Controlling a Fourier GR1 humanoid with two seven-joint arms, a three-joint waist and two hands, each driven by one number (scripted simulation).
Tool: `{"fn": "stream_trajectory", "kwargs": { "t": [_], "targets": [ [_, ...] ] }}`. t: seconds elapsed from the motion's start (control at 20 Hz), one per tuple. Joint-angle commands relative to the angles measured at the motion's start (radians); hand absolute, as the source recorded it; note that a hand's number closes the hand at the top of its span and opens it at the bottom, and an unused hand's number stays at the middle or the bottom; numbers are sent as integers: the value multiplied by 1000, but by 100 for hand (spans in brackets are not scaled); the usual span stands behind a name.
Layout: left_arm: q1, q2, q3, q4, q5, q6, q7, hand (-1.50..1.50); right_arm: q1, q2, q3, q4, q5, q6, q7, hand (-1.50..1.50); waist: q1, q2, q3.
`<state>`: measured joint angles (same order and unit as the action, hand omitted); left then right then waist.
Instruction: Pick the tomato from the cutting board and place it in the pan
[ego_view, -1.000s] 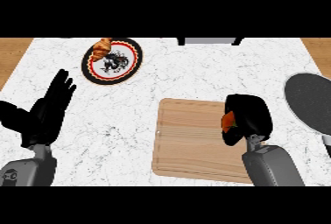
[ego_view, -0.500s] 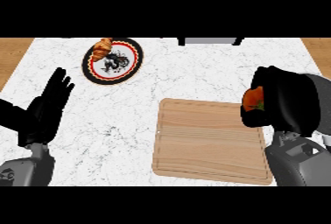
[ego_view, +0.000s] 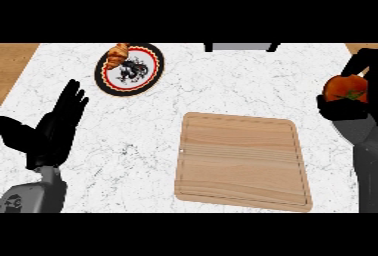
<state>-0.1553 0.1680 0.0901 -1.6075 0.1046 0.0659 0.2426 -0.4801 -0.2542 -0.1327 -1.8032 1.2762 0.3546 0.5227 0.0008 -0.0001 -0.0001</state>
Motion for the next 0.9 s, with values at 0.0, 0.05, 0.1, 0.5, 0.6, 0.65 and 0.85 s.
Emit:
{"fn": "stream_trajectory", "kwargs": {
  "t": [0.0, 0.05, 0.1, 0.5, 0.6, 0.65, 0.85],
  "targets": [
    [-16, 22, 21, -18, 21, -17, 39, 0, 52, -66, -132, 57, -69, -105, -92, 150, -1, 0, 1],
    [-27, 11, 27, -4, 34, -12, 43, 0, -10, -106, -184, 125, -102, -100, -117, 150, 1, 1, 1],
    [33, -8, -23, -108, -18, 25, 73, 0, 65, -101, -198, 142, -94, -177, -146, 150, 5, 0, 1],
    [-40, -19, -16, -26, -20, 25, 57, 0, 51, -281, -425, 483, -268, -338, -430, 150, 4, 4, 2],
    [-59, 24, 40, 36, 16, -18, 23, 0, 49, -327, -456, 595, -284, -389, -510, 150, 5, 5, 1],
    [-34, 29, 36, -55, 41, -24, 92, 0, 35, -322, -430, 626, -286, -397, -528, 150, 10, 2, 1],
    [-62, 0, 12, 39, -7, -9, 5, 0, -3, -299, -429, 891, -301, -538, -681, 150, 18, 8, 2]
  ]
}}
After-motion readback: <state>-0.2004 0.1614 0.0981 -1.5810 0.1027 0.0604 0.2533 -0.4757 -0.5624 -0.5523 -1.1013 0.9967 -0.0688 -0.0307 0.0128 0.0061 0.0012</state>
